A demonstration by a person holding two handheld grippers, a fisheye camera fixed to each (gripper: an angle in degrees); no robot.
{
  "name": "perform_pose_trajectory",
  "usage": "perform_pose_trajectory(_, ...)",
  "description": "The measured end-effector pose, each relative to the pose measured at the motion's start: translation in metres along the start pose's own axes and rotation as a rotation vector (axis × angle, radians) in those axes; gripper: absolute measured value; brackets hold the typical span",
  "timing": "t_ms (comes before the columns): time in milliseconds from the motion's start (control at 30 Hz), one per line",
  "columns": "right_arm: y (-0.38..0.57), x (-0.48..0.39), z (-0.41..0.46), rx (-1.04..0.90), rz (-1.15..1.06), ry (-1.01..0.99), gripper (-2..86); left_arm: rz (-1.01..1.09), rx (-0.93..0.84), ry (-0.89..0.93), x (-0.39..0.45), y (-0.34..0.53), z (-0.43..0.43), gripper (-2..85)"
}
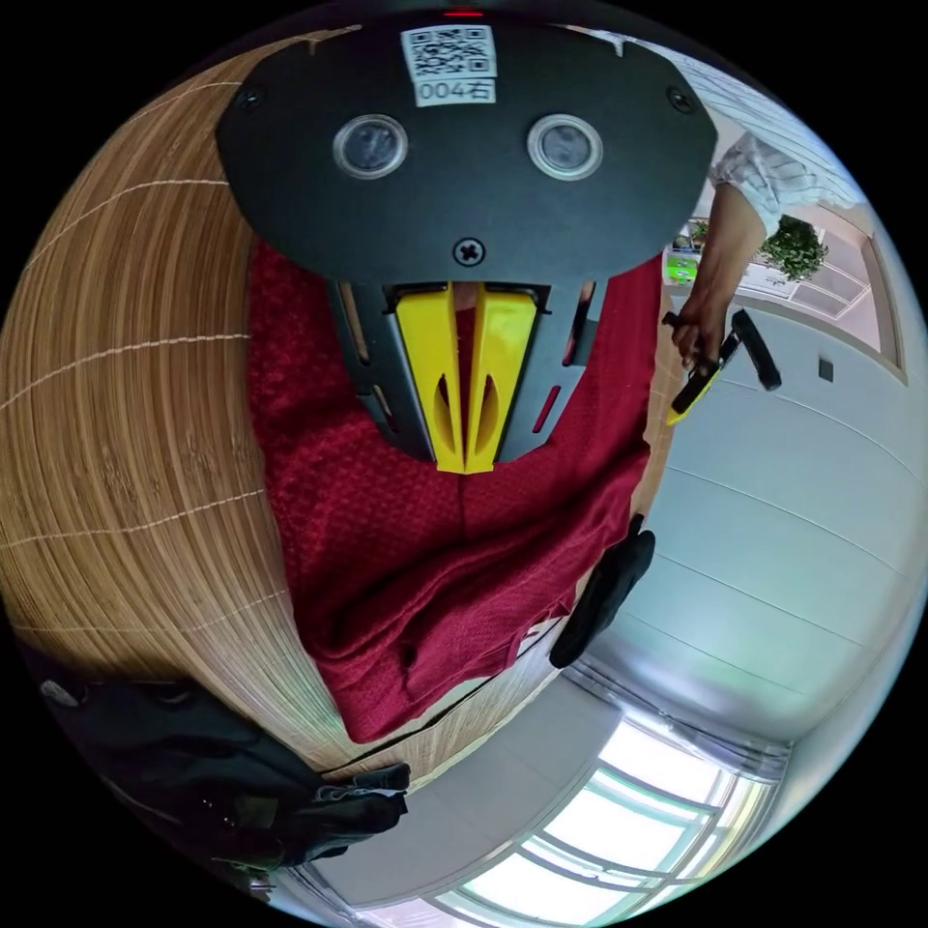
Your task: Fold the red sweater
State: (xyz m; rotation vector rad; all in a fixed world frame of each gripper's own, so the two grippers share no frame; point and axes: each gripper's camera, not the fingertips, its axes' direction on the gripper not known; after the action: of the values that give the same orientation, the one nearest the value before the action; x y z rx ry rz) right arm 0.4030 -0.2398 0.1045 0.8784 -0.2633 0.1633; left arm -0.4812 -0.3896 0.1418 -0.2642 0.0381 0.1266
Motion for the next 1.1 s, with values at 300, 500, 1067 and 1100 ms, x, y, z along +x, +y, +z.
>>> perform_pose_trajectory(300,0.004,0.012,-0.005,0.000,-0.001,-0.014,-0.8,0.189,-0.050,-0.197,0.060,-0.019,0.068,7.9)
perform_pose_trajectory(500,0.006,0.018,-0.007,0.002,0.001,-0.019,-0.8,0.243,-0.067,-0.180,0.085,-0.029,0.093,7.0)
perform_pose_trajectory(1067,0.010,0.026,-0.006,0.003,0.009,-0.032,-0.7,-0.020,0.077,-0.141,0.051,-0.048,0.052,7.2)
perform_pose_trajectory(1100,0.010,0.026,-0.006,0.003,0.009,-0.032,-0.7,-0.046,0.097,-0.124,0.049,-0.052,0.048,6.8)
